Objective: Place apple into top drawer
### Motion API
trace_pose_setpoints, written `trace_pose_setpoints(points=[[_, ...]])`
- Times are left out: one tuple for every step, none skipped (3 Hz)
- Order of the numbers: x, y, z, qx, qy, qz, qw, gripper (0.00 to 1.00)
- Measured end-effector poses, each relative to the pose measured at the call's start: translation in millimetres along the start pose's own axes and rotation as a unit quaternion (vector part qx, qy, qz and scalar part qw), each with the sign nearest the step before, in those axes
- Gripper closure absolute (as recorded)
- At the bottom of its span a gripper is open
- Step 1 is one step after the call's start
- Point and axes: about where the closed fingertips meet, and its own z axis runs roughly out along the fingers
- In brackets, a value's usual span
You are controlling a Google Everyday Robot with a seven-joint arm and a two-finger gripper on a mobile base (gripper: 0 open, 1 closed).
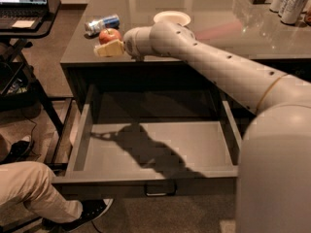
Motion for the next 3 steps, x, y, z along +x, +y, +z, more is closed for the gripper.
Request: trace_pose_setpoints(points=[[-0.1,-7.5,27.4,0.000,-0.016,-0.011,0.9998,0.19],[-6.1,-9.2,46.5,-0.006,-0.039,-0.016,0.9991,0.42],[-8.1,-8.1,56.8,-0.014,-0.055,-0.013,0.9983,0.66]])
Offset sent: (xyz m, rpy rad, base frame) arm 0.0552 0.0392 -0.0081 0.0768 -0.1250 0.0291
